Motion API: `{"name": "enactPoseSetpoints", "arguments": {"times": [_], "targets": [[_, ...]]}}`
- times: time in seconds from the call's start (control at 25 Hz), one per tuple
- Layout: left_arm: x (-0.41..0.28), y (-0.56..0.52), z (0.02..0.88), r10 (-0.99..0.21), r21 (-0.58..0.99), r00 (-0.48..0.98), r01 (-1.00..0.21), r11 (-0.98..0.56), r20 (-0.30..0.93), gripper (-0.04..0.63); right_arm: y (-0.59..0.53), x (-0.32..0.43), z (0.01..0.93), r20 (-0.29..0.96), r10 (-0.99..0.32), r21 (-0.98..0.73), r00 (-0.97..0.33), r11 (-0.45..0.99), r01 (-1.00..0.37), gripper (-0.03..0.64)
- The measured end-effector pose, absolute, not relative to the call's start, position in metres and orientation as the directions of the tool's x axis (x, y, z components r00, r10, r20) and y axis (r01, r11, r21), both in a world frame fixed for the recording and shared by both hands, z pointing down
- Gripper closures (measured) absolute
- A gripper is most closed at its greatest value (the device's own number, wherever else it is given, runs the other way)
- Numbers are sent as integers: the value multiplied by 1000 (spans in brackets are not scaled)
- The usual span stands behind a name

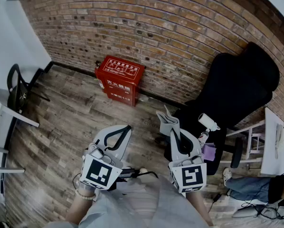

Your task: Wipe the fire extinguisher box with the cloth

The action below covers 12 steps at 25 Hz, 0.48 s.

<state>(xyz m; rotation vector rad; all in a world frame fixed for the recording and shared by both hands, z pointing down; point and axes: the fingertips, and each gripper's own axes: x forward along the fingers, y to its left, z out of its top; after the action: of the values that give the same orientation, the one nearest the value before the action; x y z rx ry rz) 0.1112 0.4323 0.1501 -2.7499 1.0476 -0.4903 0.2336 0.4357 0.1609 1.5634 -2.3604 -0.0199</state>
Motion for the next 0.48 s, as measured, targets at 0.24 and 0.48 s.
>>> {"name": "enactPoseSetpoints", "arguments": {"times": [0.24,0.48], "targets": [[113,429,149,-670,-263,701,-617,-742,243,598,432,235,159,250,-900,187,-358,408,-894,598],[116,430,149,-667,-261,705,-615,-744,241,598,433,236,162,252,-897,185,-364,414,-891,599]]}}
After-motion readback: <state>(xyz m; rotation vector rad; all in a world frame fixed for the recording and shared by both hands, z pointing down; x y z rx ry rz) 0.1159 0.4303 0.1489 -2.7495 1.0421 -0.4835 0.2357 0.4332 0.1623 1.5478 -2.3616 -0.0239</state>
